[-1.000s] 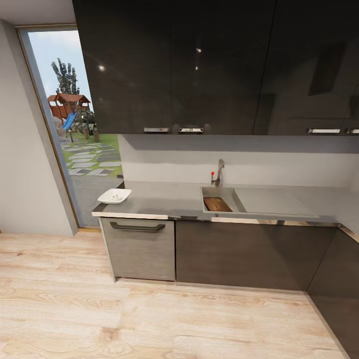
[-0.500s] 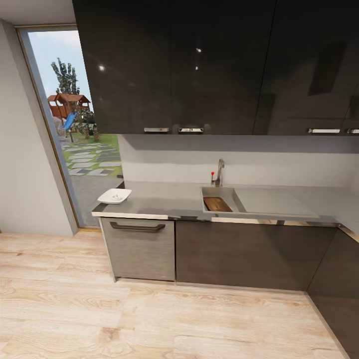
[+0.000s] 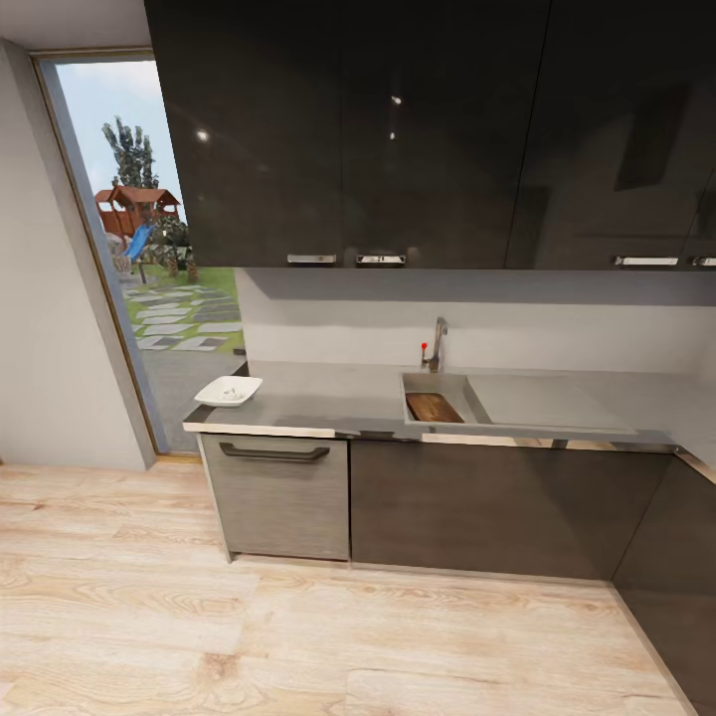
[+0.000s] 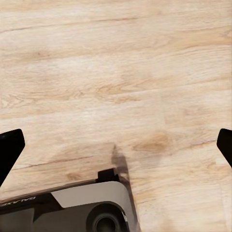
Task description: In the kitchen, take the Vidalia onion out of the sink, dice it on the chopping board with the paring knife, put the diced onion into the bowl on the countertop, then place both the paring knife and the chopping board into the sink.
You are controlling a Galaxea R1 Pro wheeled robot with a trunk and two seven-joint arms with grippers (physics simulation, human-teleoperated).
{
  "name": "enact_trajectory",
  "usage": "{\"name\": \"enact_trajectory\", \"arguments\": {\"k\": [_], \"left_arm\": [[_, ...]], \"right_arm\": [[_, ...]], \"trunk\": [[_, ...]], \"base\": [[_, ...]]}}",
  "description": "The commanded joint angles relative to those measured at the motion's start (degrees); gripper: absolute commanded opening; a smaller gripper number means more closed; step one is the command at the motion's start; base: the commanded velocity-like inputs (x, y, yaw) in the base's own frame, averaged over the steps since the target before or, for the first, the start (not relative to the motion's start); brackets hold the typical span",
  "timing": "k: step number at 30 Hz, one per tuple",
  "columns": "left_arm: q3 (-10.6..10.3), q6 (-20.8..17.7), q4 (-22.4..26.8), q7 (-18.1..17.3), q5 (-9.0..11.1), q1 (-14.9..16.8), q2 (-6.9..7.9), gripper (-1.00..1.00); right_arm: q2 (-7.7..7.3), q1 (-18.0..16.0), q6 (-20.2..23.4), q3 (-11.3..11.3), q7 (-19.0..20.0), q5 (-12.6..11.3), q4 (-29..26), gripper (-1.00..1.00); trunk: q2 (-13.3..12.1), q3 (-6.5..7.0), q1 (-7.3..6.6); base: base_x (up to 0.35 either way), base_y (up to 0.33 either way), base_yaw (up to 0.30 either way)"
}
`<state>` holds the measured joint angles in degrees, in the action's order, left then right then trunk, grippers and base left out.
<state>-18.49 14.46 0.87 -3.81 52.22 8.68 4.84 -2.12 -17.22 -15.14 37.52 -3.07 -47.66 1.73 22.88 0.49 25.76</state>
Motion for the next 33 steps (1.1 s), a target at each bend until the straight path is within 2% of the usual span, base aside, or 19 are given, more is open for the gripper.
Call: {"name": "enact_trajectory", "arguments": {"k": [1, 33], "left_arm": [[-0.4, 0.1, -0.1, -0.3, 0.6, 0.0, 0.0, 1.0], [-0.4, 0.1, -0.1, -0.3, 0.5, 0.0, 0.0, 1.0]], "right_arm": [[0.05, 0.0, -0.2, 0.4, -0.1, -0.2, 0.1, 1.0], [0.09, 0.0, -0.2, 0.4, -0.1, -0.2, 0.1, 1.0]], "trunk": [[0.0, -0.02, 0.02], [0.0, -0.02, 0.02]], "base": [[0.0, 0.0, 0.0], [0.0, 0.0, 0.0]]}}
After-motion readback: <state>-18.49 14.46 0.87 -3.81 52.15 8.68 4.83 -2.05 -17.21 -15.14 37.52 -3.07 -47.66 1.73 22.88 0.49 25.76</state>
